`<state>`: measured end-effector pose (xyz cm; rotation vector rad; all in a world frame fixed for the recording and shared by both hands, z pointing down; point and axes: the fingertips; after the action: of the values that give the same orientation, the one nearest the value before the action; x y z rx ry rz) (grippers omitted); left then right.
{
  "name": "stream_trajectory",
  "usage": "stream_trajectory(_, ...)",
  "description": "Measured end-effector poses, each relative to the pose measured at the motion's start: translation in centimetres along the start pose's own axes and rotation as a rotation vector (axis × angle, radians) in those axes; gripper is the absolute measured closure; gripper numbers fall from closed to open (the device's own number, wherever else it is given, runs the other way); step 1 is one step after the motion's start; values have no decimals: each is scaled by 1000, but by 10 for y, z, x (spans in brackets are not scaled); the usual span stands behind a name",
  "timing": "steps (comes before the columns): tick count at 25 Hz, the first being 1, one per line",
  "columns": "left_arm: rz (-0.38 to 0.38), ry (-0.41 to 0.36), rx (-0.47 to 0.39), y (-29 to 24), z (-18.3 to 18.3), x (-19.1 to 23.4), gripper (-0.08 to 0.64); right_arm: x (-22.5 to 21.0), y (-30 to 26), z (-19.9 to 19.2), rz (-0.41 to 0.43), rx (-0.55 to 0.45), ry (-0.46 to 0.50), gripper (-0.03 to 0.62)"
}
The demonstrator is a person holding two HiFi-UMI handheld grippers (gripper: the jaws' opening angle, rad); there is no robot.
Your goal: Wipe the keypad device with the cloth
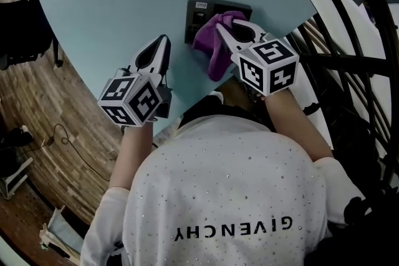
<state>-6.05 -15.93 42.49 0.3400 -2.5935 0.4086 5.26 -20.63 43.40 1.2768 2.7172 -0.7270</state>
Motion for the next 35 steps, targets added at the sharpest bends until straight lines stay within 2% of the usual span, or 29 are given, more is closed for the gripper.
stream_trajectory(8,1,25,-13,-2,3,-26,558,-26,18,6,-47,-47,-70,567)
stream_trajectory(16,47,-68,24,-5,-9,-43,558,-49,39,0,-55,-79,-112,566)
stream_trajectory(24,42,31,-37,0,-11,-55,558,-55,46,-5,-47,-85,-130,568)
stream_trajectory(31,97,45,-55,20,-14,-57,558,-56,53,-9,-28,-83,-142,568)
stream_trajectory(35,121,37,-72,31,-14,-57,558,-42,46,-7,27,-99,-130,568)
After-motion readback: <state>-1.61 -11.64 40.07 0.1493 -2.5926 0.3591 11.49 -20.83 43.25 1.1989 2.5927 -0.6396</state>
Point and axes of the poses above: the fingertips, and each gripper's own axes: y backward along the fingers, x to its left, z out of its top, and after that the axes turned 12 degrees about -x, right-handed
